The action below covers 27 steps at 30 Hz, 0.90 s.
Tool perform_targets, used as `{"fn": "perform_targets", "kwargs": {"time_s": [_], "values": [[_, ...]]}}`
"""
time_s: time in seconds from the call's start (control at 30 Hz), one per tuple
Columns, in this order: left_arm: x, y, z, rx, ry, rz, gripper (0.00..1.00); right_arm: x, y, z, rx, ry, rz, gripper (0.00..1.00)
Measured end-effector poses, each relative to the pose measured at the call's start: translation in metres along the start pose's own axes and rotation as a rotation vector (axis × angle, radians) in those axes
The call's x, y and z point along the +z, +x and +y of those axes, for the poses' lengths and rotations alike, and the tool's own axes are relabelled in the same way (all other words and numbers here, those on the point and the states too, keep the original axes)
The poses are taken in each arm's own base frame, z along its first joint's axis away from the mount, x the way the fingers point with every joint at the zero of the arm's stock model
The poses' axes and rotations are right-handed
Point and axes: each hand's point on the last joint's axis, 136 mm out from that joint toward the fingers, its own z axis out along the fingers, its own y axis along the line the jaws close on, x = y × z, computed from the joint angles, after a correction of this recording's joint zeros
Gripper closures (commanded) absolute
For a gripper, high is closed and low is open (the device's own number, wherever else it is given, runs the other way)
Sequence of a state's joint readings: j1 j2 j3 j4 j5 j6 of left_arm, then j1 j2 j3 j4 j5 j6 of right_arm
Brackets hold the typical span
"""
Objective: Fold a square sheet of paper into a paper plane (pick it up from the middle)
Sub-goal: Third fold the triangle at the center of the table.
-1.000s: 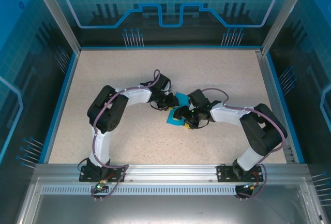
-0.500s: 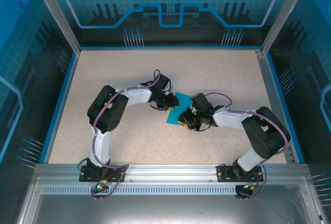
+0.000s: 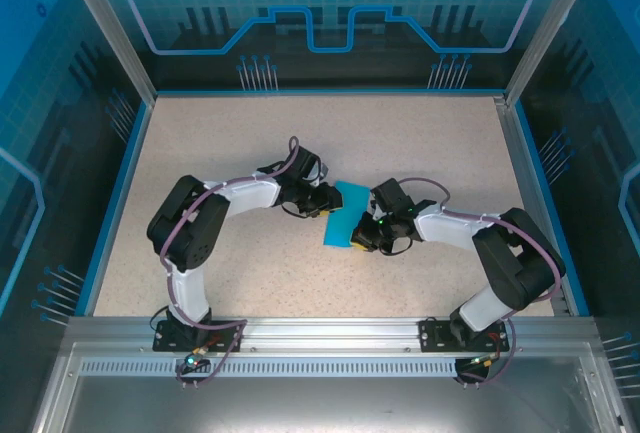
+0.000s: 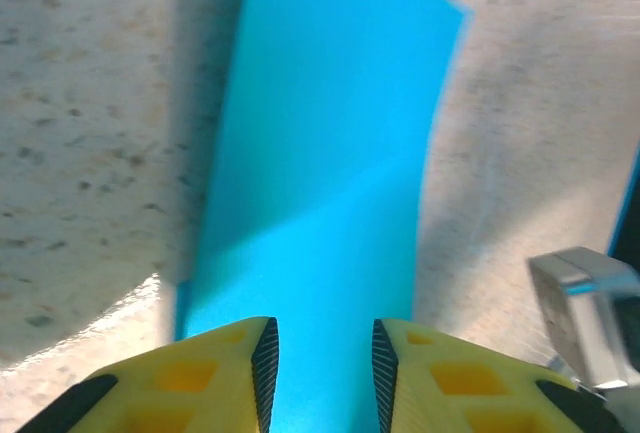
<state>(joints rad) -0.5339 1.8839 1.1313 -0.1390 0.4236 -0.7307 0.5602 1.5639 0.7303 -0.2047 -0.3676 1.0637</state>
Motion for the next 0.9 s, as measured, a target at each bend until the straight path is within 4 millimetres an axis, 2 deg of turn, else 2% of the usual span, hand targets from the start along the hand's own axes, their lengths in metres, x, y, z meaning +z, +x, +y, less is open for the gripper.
{"fn": "perform_targets", "kwargs": {"time_s": [0.13, 0.33, 0.63, 0.8, 0.9], "values": [[-0.005, -0.002, -0.01, 0.024, 0.041, -0.017, 0.67, -0.005, 0.01, 0.003, -0.081, 0.015, 0.062, 1.0], [0.005, 0.001, 0.001, 0.014, 0.022, 0.004, 0.69, -0.002, 0.021, -0.011, -0.115, 0.058, 0.132, 0.99], [0.022, 0.01, 0.028, -0.009, -0.051, 0.051, 0.72, -0.001, 0.018, -0.012, -0.082, 0.057, 0.114, 0.87], [0.023, 0.007, 0.027, -0.01, -0.052, 0.049, 0.72, -0.005, 0.016, -0.014, -0.033, 0.048, 0.066, 0.85], [0.023, 0.007, 0.027, -0.01, -0.053, 0.049, 0.72, -0.011, 0.014, -0.014, -0.015, 0.036, 0.028, 0.88]]}}
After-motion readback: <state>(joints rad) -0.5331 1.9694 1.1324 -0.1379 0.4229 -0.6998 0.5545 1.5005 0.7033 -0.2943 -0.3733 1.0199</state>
